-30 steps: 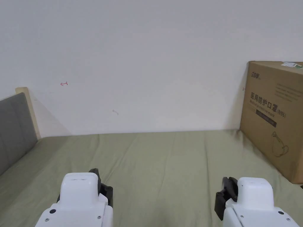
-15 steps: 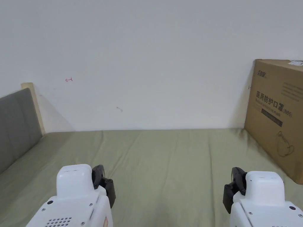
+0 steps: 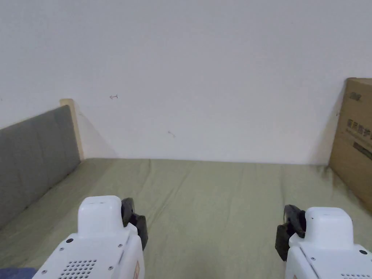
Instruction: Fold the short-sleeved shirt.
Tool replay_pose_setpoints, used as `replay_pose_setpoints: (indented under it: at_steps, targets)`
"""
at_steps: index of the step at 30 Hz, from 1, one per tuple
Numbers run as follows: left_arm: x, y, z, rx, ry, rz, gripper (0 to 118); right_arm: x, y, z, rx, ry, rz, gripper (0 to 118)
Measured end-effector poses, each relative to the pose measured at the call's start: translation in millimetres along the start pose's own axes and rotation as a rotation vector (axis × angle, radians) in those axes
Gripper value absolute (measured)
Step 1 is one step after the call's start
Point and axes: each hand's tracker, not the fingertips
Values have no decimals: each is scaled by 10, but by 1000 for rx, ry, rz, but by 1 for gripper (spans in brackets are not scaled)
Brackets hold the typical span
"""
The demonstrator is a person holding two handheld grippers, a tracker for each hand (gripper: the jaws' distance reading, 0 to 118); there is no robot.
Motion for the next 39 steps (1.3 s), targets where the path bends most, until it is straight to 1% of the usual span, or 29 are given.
replay_pose_setpoints:
  at_steps: [1,3,7,11,14,16,18,21,22,23,24,25,26,27,28,30,31,33,35,36,37,38,39]
  targets:
    - [-116,17,48,2,19,7,0,-141,14,-48,0,58,9,1]
    - [-276,39,115,5,51,25,0,-330,23,-106,-2,104,26,1]
    - [-669,91,304,16,171,40,0,-795,22,-232,-29,260,2,1]
    - [-1021,100,521,22,288,57,0,-1271,-15,-289,-42,395,44,1]
    - [-1264,83,612,5,350,65,0,-1536,-58,-317,-72,480,51,1]
    - [-1385,39,600,-38,402,43,0,-1649,-97,-322,-80,491,56,1]
    - [-1497,-35,541,-64,411,39,0,-1702,-136,-338,-95,507,59,1]
    - [-1756,-261,332,-140,407,106,1,-1725,-205,-382,-135,521,56,1]
    - [-1865,-368,224,-174,417,120,11,-1725,-231,-397,-141,519,58,1]
    - [-1986,-478,85,-238,428,127,33,-1722,-262,-416,-151,514,61,1]
    - [-2110,-600,-46,-285,426,149,76,-1710,-288,-434,-165,512,65,1]
    - [-2255,-752,-194,-340,421,174,76,-1702,-326,-464,-178,510,64,1]
    - [-2346,-890,-340,-439,413,204,88,-1697,-366,-495,-190,507,63,1]
    - [-2468,-1061,-469,-503,390,250,106,-1695,-404,-531,-206,503,63,1]
    - [-2578,-1243,-579,-546,375,276,118,-1693,-448,-564,-222,498,63,1]
    - [-2737,-1545,-743,-613,396,346,115,-1699,-545,-659,-264,489,66,1]
    - [-2818,-1674,-828,-646,406,354,115,-1702,-592,-708,-288,491,69,1]
    - [-2947,-1926,-993,-680,443,345,115,-1705,-679,-781,-318,490,74,1]
    - [-2990,-2134,-1163,-775,455,327,114,-1708,-770,-851,-344,481,87,1]
    - [-3020,-2228,-1234,-795,442,317,111,-1708,-809,-884,-355,476,90,1]
    - [-3039,-2324,-1312,-825,445,307,103,-1706,-853,-925,-372,471,90,1]
    - [-3038,-2466,-1406,-868,437,299,90,-1704,-897,-971,-396,470,86,1]
    - [-3028,-2585,-1481,-928,464,258,86,-1700,-933,-1008,-418,472,77,1]
